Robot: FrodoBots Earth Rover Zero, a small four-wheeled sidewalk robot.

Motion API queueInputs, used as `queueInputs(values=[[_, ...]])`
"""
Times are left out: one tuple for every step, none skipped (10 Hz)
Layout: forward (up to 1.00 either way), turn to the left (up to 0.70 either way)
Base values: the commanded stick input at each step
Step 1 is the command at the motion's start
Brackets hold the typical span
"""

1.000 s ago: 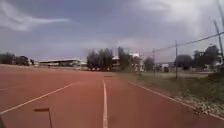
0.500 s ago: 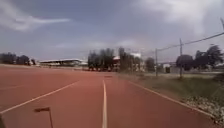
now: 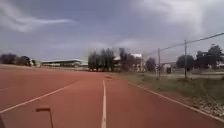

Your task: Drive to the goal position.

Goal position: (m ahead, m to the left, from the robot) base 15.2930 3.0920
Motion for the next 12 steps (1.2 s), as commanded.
queueInputs(values=[[0.70,0.34],[0.70,0.18],[0.70,0.02],[0.70,0.00],[0.70,0.00],[0.70,0.00],[0.70,0.00],[0.70,0.00],[0.70,0.00],[0.70,0.00],[0.70,0.00],[0.70,0.00]])
